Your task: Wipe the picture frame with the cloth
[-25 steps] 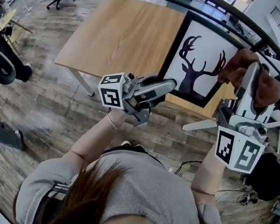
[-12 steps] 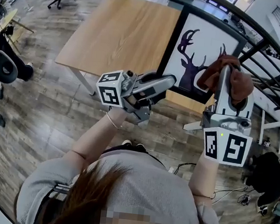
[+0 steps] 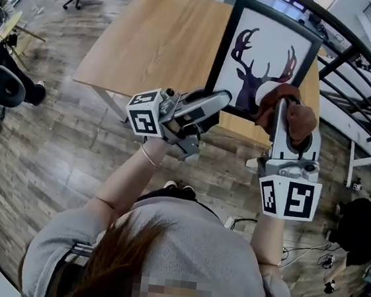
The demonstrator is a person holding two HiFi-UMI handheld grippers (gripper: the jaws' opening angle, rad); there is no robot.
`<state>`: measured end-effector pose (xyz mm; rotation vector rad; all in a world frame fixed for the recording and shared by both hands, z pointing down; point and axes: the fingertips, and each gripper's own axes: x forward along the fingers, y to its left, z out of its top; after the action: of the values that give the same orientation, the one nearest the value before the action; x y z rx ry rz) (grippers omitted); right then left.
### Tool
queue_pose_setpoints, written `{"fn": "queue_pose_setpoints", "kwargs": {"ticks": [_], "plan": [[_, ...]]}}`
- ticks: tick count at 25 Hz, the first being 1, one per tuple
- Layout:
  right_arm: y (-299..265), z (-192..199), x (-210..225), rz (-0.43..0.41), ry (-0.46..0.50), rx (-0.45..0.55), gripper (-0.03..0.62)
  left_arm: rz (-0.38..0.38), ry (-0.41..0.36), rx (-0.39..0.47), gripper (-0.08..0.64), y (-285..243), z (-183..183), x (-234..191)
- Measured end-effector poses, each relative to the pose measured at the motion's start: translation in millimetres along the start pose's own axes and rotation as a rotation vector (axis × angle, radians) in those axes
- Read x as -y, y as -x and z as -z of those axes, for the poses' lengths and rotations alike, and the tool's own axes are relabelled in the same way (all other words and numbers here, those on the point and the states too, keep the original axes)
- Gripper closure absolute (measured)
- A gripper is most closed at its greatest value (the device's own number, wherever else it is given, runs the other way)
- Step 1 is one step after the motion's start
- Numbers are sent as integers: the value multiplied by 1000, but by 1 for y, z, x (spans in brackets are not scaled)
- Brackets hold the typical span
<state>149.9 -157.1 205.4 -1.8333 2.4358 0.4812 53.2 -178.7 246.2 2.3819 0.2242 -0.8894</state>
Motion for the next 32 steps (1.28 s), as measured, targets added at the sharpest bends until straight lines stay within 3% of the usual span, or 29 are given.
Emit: {"fn": "queue_pose_setpoints", "kwargs": {"ticks": [24,28,32], "plan": [[35,38,-21,-50,-43,-81,518,-28,10,44,511,0,2,-4],[46,47,-21,-58,-39,-108,518,-50,3,52,511,2,3,-6],[53,43,-2,-32,-77,-92,518,-98,50,61,511,5,7,-19]]}}
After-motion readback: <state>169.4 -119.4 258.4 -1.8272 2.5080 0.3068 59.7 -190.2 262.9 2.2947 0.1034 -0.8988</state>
